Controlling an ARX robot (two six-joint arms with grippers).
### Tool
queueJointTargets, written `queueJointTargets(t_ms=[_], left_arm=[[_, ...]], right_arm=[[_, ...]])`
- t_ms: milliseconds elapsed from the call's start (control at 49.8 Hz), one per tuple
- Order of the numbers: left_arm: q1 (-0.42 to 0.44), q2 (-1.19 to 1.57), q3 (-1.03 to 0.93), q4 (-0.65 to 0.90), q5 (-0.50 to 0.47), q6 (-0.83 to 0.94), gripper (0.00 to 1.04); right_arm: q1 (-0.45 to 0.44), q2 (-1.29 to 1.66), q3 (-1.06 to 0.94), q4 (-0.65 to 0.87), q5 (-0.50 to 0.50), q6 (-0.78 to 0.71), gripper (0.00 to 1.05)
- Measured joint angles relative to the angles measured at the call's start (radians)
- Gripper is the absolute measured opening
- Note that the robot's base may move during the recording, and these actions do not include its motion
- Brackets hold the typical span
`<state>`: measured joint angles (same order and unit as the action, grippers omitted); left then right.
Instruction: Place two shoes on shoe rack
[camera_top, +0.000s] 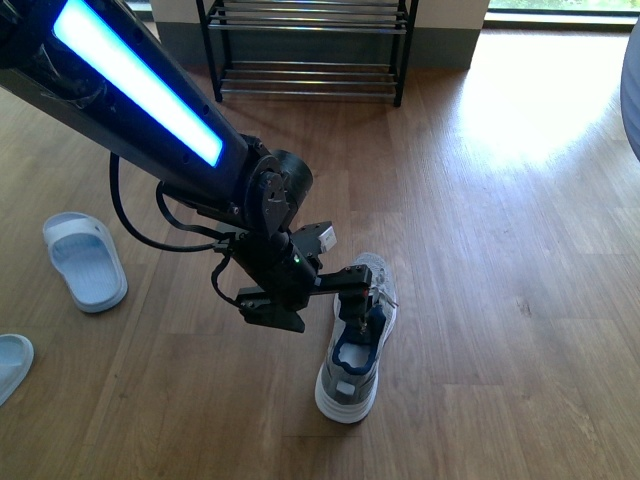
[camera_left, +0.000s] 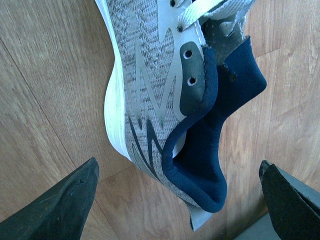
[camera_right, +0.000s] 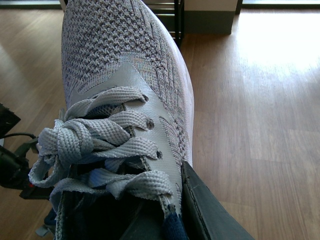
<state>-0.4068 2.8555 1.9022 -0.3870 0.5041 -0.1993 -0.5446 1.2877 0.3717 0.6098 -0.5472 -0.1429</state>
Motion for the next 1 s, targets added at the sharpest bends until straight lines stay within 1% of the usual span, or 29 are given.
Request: queueJointTargets(t_ms=[100, 542, 743, 1004], left_arm=[[-0.002, 0.041, 0.058, -0.048, -0.016, 0.033, 0.95], [-0.005, 0.156, 0.187, -0.113, -0.036, 0.069, 0.95], [-0.005, 0.225, 0.276, -0.136, -0.090, 0.116, 0.95], [-0.005, 0.242, 0.292, -0.139, -0.093, 0.121, 0.95]], right_arm=[[0.000, 0.000, 0.000, 0.000, 0.000, 0.000, 0.01], [0.000, 0.000, 0.000, 0.000, 0.000, 0.000, 0.01], [0.000, 0.000, 0.000, 0.000, 0.000, 0.000, 0.01], [0.000, 0.000, 0.000, 0.000, 0.000, 0.000, 0.01]])
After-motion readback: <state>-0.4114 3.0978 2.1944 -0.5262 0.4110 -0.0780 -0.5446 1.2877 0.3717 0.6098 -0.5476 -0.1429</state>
